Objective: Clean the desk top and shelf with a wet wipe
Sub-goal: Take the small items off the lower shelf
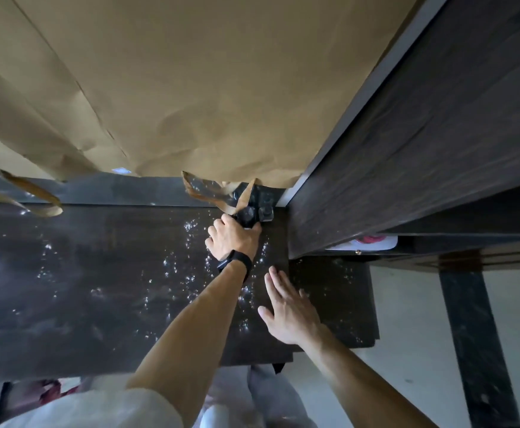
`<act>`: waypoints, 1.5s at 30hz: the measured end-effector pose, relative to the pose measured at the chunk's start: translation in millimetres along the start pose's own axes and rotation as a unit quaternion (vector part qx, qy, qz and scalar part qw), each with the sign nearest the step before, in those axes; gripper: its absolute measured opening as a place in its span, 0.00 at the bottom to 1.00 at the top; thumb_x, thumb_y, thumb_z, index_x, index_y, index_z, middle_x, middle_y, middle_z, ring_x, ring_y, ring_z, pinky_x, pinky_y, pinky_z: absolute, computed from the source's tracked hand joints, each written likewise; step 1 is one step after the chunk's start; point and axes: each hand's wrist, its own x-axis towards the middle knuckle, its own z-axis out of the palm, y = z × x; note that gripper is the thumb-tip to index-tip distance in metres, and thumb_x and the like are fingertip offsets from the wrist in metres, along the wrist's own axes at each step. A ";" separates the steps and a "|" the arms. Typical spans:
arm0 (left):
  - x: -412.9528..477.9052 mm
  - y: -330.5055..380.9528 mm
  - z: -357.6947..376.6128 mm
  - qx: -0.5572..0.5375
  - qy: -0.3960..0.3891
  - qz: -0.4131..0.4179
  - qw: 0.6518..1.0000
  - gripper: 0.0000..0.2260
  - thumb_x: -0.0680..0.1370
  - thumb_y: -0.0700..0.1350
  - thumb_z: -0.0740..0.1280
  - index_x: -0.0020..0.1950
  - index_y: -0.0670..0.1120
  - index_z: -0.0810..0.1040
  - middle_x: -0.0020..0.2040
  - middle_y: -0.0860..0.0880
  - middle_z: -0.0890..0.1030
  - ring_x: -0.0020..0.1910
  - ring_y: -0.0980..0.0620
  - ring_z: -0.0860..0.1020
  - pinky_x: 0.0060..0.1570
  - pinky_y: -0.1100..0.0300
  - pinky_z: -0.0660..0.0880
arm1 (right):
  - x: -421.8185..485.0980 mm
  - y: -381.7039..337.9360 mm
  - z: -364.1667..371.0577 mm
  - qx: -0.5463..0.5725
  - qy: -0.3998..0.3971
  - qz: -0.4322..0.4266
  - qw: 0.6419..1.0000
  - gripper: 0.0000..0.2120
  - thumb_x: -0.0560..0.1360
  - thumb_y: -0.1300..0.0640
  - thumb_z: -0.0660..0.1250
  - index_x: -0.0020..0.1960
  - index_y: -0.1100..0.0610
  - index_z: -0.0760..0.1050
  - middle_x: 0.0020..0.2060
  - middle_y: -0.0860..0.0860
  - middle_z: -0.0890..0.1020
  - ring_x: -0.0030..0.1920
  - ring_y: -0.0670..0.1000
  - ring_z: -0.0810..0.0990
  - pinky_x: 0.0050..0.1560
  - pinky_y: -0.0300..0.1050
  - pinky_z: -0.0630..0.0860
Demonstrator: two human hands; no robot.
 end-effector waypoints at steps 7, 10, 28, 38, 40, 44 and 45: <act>-35.0 -59.4 -26.0 -0.012 -0.029 0.039 0.999 0.30 0.66 0.66 0.68 0.61 0.51 0.76 0.58 0.50 0.79 0.62 0.46 0.73 0.61 0.50 0.66 | 18.5 -22.1 -32.2 0.210 0.207 0.103 0.950 0.23 0.79 0.51 0.64 0.72 0.56 0.67 0.69 0.53 0.73 0.69 0.53 0.71 0.68 0.44 0.68; -52.1 -93.9 -41.1 -0.055 -0.022 0.013 0.998 0.28 0.66 0.66 0.69 0.61 0.52 0.76 0.57 0.51 0.79 0.61 0.47 0.73 0.61 0.51 0.68 | 61.7 -43.2 -59.9 0.303 0.231 0.174 0.908 0.28 0.77 0.52 0.67 0.73 0.59 0.63 0.69 0.59 0.70 0.66 0.58 0.75 0.64 0.48 0.70; -108.0 -151.3 -71.2 -0.089 0.030 -0.031 0.995 0.27 0.66 0.67 0.67 0.61 0.57 0.77 0.56 0.56 0.79 0.60 0.50 0.74 0.61 0.54 0.69 | 39.1 -69.7 -86.4 0.398 0.192 0.127 0.888 0.16 0.74 0.43 0.68 0.55 0.53 0.76 0.41 0.50 0.83 0.40 0.50 0.83 0.42 0.51 0.84; -189.0 -22.6 14.1 -0.064 -0.038 0.107 0.991 0.28 0.65 0.66 0.70 0.61 0.55 0.77 0.55 0.53 0.80 0.58 0.49 0.76 0.59 0.55 0.72 | -123.5 92.0 -57.2 0.413 0.241 0.092 0.873 0.07 0.75 0.42 0.70 0.51 0.42 0.79 0.46 0.42 0.84 0.45 0.42 0.83 0.48 0.41 0.78; -216.8 13.9 39.3 -0.109 -0.060 0.118 0.985 0.27 0.65 0.66 0.71 0.60 0.55 0.78 0.53 0.55 0.80 0.55 0.52 0.77 0.57 0.57 0.74 | -147.5 135.7 -60.2 0.424 0.262 0.123 0.858 0.06 0.75 0.43 0.70 0.50 0.42 0.77 0.45 0.43 0.84 0.46 0.45 0.82 0.48 0.42 0.77; -251.3 92.8 86.4 -0.144 -0.067 0.140 0.977 0.25 0.66 0.64 0.72 0.57 0.53 0.79 0.51 0.54 0.78 0.52 0.54 0.77 0.53 0.58 0.75 | -178.1 218.7 -53.1 0.435 0.285 0.190 0.833 0.08 0.75 0.43 0.70 0.50 0.46 0.78 0.41 0.44 0.84 0.43 0.46 0.82 0.48 0.47 0.78; -254.6 111.5 96.6 -0.159 -0.063 0.123 0.977 0.24 0.66 0.63 0.72 0.56 0.52 0.79 0.51 0.53 0.79 0.51 0.53 0.77 0.52 0.57 0.75 | -184.9 236.3 -50.3 0.434 0.290 0.203 0.828 0.07 0.75 0.43 0.70 0.49 0.45 0.79 0.38 0.44 0.84 0.39 0.45 0.83 0.46 0.47 0.79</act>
